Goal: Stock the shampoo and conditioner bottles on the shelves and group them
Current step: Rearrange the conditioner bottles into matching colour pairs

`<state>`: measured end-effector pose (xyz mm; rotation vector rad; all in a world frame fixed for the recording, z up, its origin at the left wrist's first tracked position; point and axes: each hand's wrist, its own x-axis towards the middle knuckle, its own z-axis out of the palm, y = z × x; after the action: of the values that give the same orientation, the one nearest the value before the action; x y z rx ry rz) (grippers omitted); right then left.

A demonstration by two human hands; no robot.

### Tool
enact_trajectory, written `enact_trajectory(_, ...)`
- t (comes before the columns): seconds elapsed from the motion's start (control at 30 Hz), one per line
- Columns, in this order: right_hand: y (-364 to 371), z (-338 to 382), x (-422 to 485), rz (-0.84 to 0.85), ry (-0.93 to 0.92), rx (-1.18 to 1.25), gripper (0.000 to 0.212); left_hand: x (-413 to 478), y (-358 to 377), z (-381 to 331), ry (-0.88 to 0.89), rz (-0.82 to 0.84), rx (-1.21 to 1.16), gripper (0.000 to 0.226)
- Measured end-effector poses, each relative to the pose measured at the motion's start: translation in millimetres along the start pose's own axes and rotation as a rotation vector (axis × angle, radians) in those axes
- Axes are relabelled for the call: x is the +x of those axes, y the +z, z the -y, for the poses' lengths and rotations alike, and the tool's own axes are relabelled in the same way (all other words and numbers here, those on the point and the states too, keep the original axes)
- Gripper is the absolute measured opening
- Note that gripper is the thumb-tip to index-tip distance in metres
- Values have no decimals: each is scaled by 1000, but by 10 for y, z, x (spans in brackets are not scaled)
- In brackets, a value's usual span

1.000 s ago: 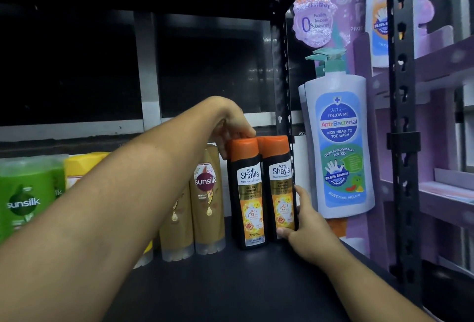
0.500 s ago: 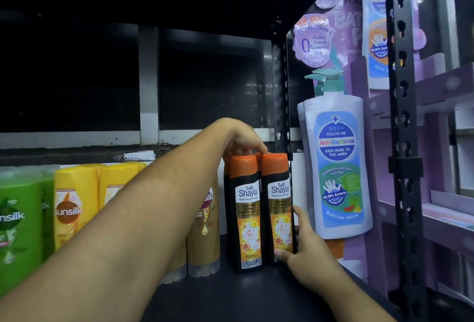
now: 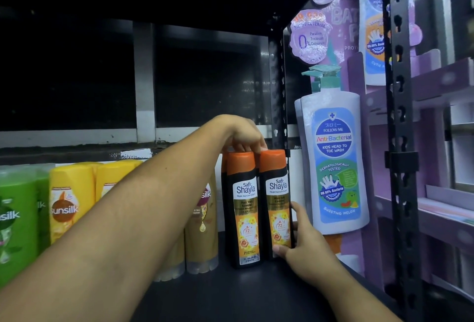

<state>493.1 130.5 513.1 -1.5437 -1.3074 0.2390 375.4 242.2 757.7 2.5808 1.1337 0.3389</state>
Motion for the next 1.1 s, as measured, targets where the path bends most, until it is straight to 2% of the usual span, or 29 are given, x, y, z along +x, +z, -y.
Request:
enact_trajectory(0.1, -6, 7, -1, 5, 1, -1, 89, -58, 2, 9, 21, -2, -32, 38)
enact_trajectory(0.17, -13, 15, -8, 2, 0, -4, 88, -142, 19, 4, 84, -90, -41, 34)
enact_trajectory(0.33, -28, 41, -29, -25, -18, 2, 84, -524, 224, 73, 245, -677, 70, 26)
enact_trajectory(0.4, -36, 72, -34, -40, -12, 4, 81, -762, 400, 156, 322, -848, 4, 23)
enact_trajectory(0.47, -40, 110, -48, -65, -18, -7, 78, -1022, 649, 238, 380, -945, -55, 19)
enact_trajectory(0.53, -38, 143, -67, -92, -18, -13, 75, -1239, 929, 309, 358, -954, -84, 16)
enact_trajectory(0.63, -41, 161, -78, -119, 10, -6, 73, -1361, 1324, 426, 188, -906, -85, 15)
enact_trajectory(0.77, -38, 99, -108, -102, 34, 0, 73, -1368, 1665, 609, 54, -871, -289, 16)
enact_trajectory(0.9, -41, 51, -96, -74, 49, -32, 77, -1311, 1813, 690, -55, -758, -237, 46)
enact_trajectory(1.1, -26, 18, -65, -68, 41, -58, 82, -1191, 1967, 695, -123, -560, -178, 72)
